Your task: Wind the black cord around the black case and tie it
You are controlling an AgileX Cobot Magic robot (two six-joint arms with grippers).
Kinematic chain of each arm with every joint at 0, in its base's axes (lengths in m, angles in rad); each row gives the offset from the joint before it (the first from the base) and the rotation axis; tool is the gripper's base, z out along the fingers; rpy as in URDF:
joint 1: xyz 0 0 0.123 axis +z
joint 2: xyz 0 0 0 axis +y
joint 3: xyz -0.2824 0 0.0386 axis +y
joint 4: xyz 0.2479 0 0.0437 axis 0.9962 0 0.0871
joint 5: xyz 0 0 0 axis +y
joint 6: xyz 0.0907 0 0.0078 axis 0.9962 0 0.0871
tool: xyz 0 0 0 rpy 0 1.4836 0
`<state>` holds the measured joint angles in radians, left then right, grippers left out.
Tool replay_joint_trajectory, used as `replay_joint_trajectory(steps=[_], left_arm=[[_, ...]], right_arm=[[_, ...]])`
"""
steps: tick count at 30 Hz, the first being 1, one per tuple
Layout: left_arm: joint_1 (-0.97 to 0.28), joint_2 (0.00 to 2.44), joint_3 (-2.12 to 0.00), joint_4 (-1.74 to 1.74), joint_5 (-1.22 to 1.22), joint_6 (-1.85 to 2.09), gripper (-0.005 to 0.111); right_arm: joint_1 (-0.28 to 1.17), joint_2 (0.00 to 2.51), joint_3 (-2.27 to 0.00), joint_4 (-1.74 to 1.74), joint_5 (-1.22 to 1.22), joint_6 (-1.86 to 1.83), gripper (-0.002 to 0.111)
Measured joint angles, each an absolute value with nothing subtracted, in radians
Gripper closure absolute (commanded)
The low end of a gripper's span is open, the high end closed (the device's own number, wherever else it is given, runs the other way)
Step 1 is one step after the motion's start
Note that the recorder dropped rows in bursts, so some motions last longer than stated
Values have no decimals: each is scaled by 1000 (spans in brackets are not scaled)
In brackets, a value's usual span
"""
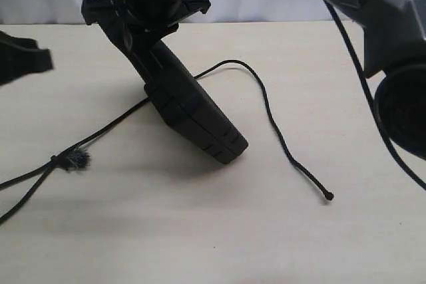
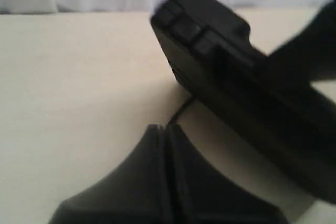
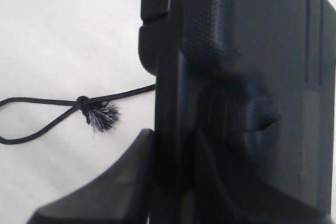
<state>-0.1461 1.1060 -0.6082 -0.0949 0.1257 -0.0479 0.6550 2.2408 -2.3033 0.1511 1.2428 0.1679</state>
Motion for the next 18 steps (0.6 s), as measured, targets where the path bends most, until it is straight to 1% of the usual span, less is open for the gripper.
replay_joint_trajectory(steps=[1,4,6,10,14,16,18], left_arm=[[-179,1209,-664,-27,179,-32,107],[-189,1390,-783,26,299,-16,107],[-190,1472,-801,14,298,44,107],[-190,1582,-805,-163,291,412,107],[-162,1627,-813,-537,320,918,107],[-110,1638,-828,-840,460,1271,107],[-42,1651,-837,-1132,659,1604,107]], right_arm=[[647,2241,-2303,153,1243,170,104],[630,2239,-2303,149,1243,172,104],[622,2239,-2303,149,1243,172,104],[603,2239,-2303,152,1243,172,104],[592,2238,-2303,152,1243,172,104],[591,2238,-2303,148,1243,172,104],[591,2238,-2303,146,1243,172,104]])
